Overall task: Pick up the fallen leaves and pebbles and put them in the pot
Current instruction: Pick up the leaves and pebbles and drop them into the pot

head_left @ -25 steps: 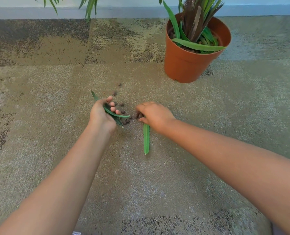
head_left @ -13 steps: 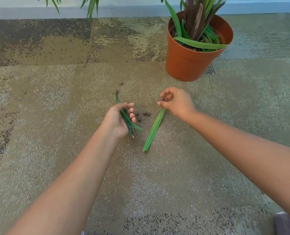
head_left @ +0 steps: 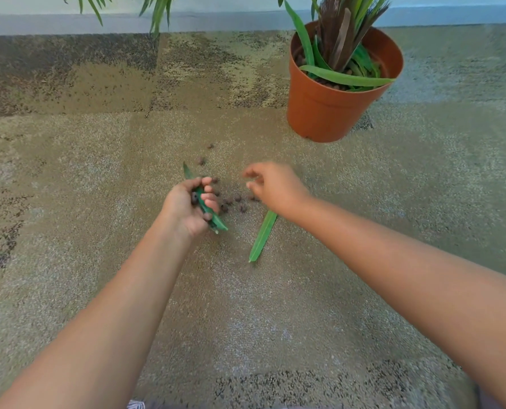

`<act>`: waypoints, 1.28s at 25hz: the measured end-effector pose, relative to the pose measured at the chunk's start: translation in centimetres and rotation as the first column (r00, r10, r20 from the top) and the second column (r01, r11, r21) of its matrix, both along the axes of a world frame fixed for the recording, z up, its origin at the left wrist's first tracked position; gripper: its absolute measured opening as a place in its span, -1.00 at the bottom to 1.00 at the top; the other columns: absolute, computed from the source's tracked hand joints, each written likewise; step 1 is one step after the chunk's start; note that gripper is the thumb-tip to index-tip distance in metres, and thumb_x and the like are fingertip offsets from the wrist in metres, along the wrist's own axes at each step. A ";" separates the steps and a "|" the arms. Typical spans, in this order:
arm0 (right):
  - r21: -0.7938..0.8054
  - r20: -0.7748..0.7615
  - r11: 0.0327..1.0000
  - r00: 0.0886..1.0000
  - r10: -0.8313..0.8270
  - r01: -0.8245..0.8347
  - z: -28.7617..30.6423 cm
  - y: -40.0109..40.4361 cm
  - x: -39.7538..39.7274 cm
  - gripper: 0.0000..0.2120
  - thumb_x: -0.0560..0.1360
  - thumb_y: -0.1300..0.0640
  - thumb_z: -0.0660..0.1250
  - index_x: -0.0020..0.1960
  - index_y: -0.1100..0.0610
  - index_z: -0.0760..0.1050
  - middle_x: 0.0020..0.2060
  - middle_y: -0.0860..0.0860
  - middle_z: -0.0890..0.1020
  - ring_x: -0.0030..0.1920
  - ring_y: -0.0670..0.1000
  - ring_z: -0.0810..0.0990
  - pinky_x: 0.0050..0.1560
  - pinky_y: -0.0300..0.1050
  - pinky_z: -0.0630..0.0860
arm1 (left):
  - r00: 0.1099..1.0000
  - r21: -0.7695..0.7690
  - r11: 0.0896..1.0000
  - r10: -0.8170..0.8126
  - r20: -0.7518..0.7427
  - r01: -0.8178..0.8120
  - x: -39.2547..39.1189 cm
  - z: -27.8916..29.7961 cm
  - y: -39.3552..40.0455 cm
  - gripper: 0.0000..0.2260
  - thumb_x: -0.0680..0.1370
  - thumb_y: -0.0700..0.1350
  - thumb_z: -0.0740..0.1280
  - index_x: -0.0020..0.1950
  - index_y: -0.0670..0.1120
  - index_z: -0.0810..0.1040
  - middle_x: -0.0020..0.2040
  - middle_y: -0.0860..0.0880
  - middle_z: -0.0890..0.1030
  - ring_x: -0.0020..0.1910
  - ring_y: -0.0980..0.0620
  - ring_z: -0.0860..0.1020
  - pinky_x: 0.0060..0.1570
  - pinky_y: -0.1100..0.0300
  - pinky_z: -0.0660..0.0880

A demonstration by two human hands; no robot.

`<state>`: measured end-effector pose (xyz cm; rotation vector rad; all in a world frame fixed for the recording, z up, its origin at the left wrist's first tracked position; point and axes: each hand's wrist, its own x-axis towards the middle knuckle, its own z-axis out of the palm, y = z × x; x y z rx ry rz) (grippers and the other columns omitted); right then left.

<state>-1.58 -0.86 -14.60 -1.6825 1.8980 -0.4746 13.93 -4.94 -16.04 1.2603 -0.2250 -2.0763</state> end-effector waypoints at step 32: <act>0.154 -0.143 0.971 0.969 0.202 -0.180 -2.0 0.3 3.1 -0.86 0.44 0.26 0.37 0.00 0.15 0.54 -0.01 0.05 0.55 -0.07 0.01 0.53 0.00 -0.12 0.53 | 0.929 0.201 0.936 0.325 -0.180 -0.288 0.3 0.6 -0.7 -0.68 0.60 -0.16 0.04 -0.32 -0.13 0.39 -0.63 0.01 0.30 -0.75 0.13 0.18 -0.77 0.34 0.07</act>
